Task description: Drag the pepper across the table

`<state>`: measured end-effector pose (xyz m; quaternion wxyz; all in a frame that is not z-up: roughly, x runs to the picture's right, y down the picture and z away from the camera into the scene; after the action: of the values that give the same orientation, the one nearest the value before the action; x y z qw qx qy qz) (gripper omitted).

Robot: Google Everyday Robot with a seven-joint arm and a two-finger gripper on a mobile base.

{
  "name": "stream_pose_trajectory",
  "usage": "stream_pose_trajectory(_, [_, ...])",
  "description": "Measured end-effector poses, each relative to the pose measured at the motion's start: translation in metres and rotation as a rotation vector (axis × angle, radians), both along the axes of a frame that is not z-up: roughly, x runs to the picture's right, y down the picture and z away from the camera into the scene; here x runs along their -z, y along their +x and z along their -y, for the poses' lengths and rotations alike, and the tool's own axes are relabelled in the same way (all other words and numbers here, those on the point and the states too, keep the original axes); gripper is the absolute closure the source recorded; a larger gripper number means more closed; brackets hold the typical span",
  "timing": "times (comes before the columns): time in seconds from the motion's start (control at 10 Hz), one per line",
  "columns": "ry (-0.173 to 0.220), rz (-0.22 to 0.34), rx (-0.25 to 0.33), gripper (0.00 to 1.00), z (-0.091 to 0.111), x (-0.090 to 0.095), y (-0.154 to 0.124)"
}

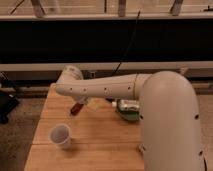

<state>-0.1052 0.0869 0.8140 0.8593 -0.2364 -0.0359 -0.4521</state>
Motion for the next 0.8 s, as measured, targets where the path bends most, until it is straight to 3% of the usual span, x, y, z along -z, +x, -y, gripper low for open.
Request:
stream_pose_trajectory(0.4, [-0.011, 0.012, 0.042, 0.20, -0.005, -0.011, 0.003])
stream_pose_trajectory(0.8, [-0.016, 0.047, 0.078, 0.20, -0.016, -0.027, -0.012])
